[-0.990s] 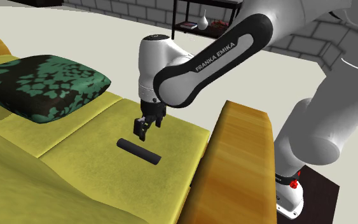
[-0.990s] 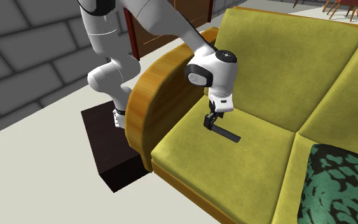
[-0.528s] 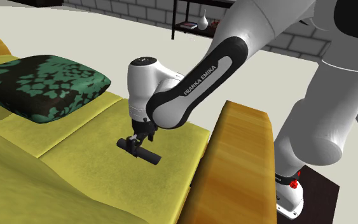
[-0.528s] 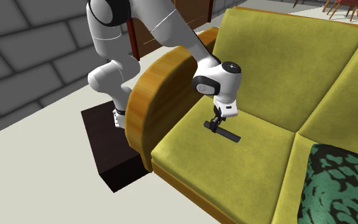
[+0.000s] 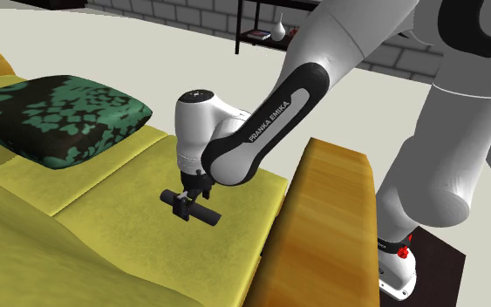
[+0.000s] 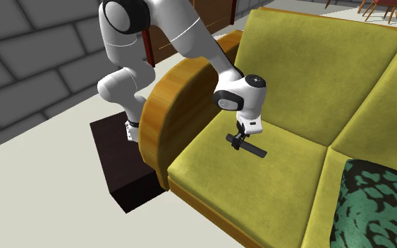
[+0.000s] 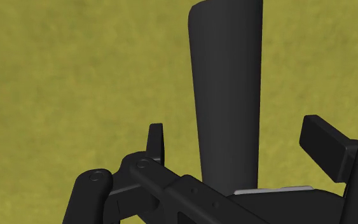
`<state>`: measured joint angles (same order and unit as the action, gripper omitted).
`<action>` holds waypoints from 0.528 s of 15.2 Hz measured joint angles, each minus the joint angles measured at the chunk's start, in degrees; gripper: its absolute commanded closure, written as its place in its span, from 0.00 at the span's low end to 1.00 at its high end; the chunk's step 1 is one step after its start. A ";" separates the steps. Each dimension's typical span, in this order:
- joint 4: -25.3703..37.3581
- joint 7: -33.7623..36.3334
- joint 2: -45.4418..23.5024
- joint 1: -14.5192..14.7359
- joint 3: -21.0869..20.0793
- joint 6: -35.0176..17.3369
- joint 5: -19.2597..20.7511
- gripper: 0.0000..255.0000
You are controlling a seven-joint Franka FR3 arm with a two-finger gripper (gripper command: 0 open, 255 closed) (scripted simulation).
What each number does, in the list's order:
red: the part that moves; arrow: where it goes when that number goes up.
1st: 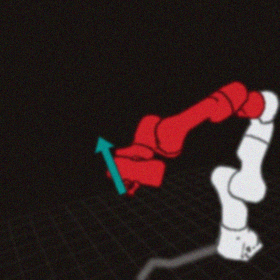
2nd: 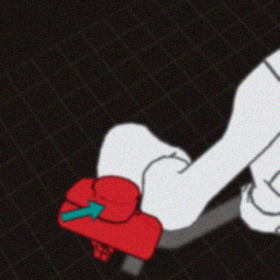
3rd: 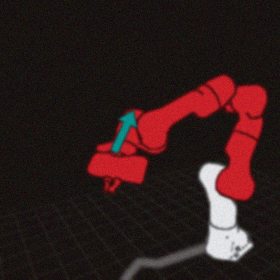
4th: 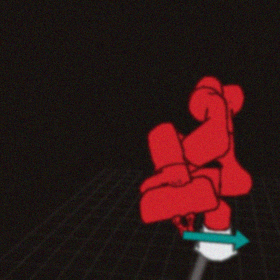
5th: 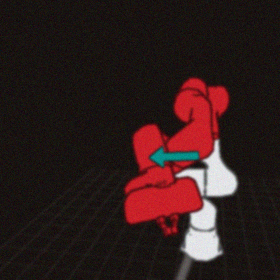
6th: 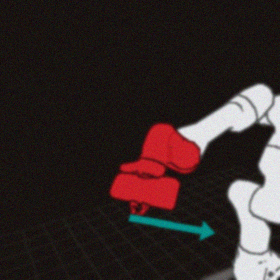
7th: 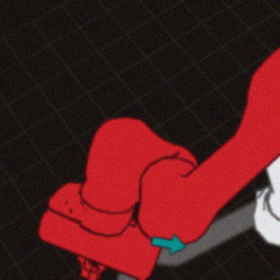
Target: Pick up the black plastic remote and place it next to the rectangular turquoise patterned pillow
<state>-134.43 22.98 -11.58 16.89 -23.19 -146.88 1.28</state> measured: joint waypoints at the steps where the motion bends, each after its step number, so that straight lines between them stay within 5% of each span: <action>1: 0.00 0.01 -0.01 0.00 0.00 -0.02 0.01 0.00; 2: -0.01 0.01 -0.02 0.01 0.00 -0.03 0.01 0.00; 3: -0.01 0.01 -0.02 0.01 0.00 -0.03 0.01 1.00; 8: -0.03 0.04 0.19 -0.13 0.18 0.05 0.07 1.00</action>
<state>-134.46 23.02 -11.39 16.76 -23.01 -146.83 1.36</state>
